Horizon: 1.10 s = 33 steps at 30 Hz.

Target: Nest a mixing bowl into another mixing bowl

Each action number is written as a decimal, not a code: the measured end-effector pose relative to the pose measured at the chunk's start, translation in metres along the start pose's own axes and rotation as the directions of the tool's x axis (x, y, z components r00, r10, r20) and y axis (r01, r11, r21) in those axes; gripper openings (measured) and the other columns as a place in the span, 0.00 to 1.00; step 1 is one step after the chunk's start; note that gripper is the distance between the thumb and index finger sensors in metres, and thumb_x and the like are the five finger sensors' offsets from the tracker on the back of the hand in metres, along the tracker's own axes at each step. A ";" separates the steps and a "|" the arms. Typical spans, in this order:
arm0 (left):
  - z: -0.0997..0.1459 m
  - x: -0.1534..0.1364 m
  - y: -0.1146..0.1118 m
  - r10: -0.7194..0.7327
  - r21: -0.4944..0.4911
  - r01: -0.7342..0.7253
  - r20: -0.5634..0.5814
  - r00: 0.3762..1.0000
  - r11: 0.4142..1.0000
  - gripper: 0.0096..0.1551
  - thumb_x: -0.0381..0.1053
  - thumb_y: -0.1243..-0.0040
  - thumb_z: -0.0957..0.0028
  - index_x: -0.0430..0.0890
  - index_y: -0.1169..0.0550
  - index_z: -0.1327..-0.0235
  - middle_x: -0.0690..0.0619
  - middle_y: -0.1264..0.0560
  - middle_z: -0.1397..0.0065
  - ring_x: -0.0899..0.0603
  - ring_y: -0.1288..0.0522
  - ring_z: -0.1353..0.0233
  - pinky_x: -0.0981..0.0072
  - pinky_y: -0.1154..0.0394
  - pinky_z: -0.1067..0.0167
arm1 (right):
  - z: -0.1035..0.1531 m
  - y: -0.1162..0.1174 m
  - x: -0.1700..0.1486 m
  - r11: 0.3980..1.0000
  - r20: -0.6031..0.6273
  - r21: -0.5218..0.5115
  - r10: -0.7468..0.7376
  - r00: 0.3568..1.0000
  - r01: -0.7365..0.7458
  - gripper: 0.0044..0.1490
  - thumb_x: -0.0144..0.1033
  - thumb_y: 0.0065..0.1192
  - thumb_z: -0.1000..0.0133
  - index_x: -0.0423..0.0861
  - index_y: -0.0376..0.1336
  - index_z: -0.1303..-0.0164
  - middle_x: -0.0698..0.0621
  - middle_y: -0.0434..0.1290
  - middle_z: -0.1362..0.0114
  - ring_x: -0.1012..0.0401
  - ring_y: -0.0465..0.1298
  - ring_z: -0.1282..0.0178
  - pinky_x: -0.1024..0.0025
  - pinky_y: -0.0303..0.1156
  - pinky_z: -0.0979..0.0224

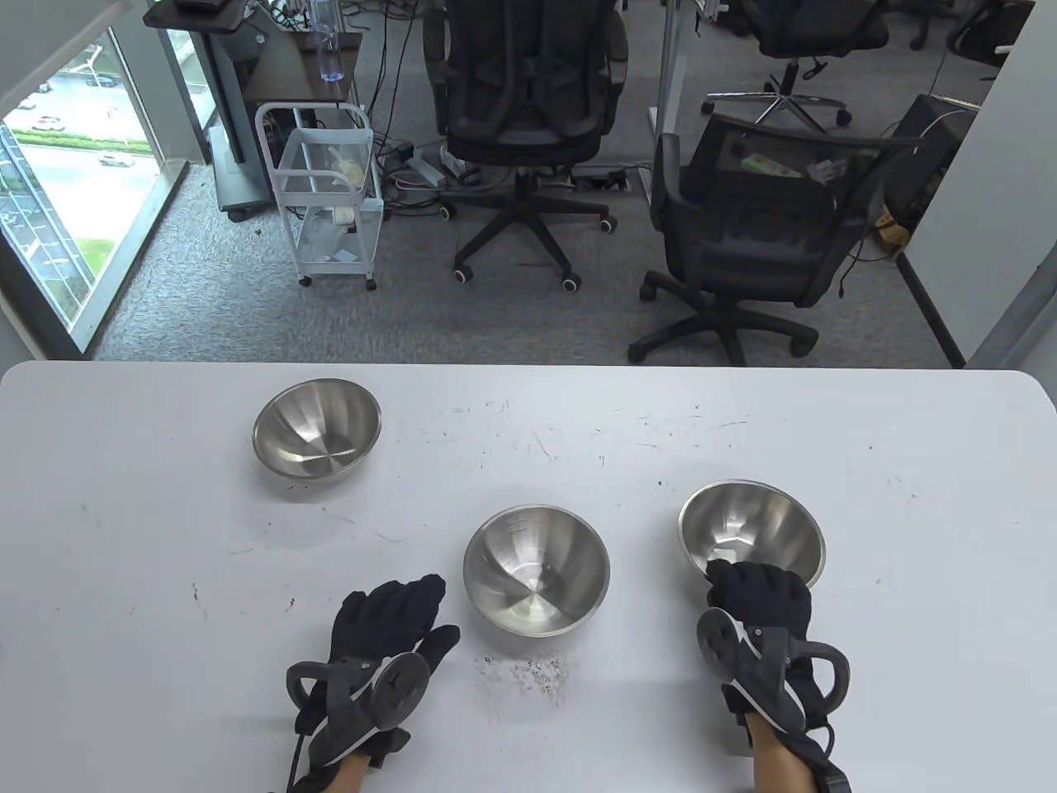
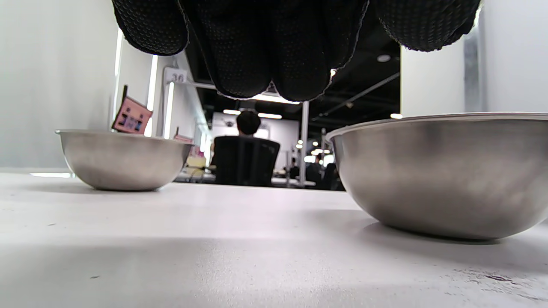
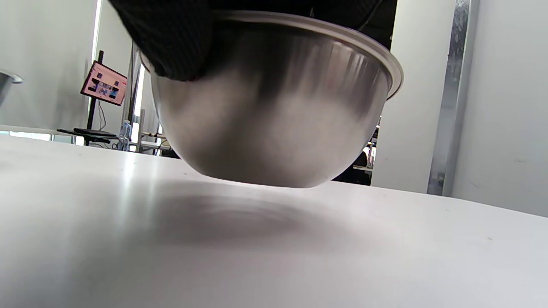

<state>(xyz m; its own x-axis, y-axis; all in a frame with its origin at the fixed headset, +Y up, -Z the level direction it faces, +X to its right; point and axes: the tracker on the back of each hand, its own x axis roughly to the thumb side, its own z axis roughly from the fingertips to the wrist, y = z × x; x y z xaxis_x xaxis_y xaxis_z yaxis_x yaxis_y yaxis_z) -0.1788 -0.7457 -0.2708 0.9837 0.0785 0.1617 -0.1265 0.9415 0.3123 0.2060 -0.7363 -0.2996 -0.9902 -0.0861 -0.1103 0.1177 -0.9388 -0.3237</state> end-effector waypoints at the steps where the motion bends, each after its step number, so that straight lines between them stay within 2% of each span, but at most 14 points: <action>1: 0.000 0.000 0.000 0.000 0.001 0.000 -0.002 1.000 1.000 0.40 0.70 0.46 0.50 0.59 0.27 0.23 0.61 0.20 0.26 0.45 0.22 0.25 0.39 0.30 0.27 | 0.001 -0.003 0.003 1.000 0.012 -0.013 -0.001 1.000 0.001 0.19 0.40 0.74 0.48 0.62 0.73 0.46 0.61 0.84 0.42 0.56 0.82 0.37 0.46 0.68 0.26; 10: -0.002 -0.005 0.000 0.012 0.000 -0.012 -0.023 1.000 1.000 0.40 0.70 0.46 0.50 0.59 0.27 0.23 0.61 0.20 0.26 0.45 0.22 0.25 0.39 0.30 0.27 | 0.010 -0.034 0.042 0.991 0.116 -0.123 -0.034 0.993 0.048 0.19 0.40 0.73 0.48 0.62 0.73 0.46 0.61 0.84 0.42 0.56 0.82 0.37 0.46 0.68 0.26; 16: -0.003 -0.014 0.000 0.036 0.000 -0.036 -0.053 0.998 0.999 0.40 0.70 0.46 0.50 0.59 0.27 0.23 0.61 0.20 0.26 0.45 0.22 0.25 0.39 0.30 0.27 | 0.016 -0.051 0.080 0.983 0.226 -0.157 -0.057 0.972 0.094 0.19 0.40 0.73 0.48 0.63 0.73 0.46 0.61 0.84 0.42 0.56 0.82 0.37 0.46 0.68 0.26; 22: -0.004 -0.018 -0.002 0.049 -0.005 -0.049 -0.070 0.996 0.999 0.39 0.70 0.46 0.50 0.59 0.27 0.23 0.61 0.20 0.26 0.45 0.22 0.25 0.39 0.30 0.27 | 0.022 -0.066 0.118 0.977 0.319 -0.149 -0.097 0.943 0.151 0.19 0.41 0.73 0.48 0.63 0.73 0.46 0.62 0.83 0.41 0.56 0.82 0.36 0.47 0.68 0.26; 26: -0.004 -0.018 -0.001 0.054 -0.003 -0.054 -0.072 0.996 0.999 0.40 0.70 0.46 0.50 0.59 0.27 0.23 0.61 0.20 0.26 0.45 0.22 0.25 0.39 0.30 0.27 | 0.026 -0.065 0.138 0.980 0.360 -0.150 -0.067 0.930 0.129 0.19 0.41 0.73 0.48 0.64 0.72 0.47 0.62 0.84 0.42 0.57 0.82 0.36 0.47 0.68 0.25; 33: -0.004 -0.020 0.000 0.070 0.010 -0.069 -0.074 0.995 0.998 0.39 0.70 0.46 0.50 0.59 0.27 0.23 0.61 0.20 0.26 0.45 0.22 0.25 0.39 0.30 0.27 | 0.029 -0.055 0.153 0.982 0.391 -0.073 -0.130 0.911 0.172 0.19 0.42 0.73 0.48 0.64 0.72 0.46 0.62 0.84 0.42 0.58 0.82 0.36 0.47 0.68 0.25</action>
<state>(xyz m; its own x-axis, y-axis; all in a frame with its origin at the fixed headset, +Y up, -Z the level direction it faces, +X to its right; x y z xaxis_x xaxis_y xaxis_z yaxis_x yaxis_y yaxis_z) -0.1976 -0.7464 -0.2778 0.9792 0.1685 0.1131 -0.1959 0.9303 0.3101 0.0454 -0.7076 -0.2710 -0.9473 -0.0864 0.3086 -0.0488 -0.9128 -0.4054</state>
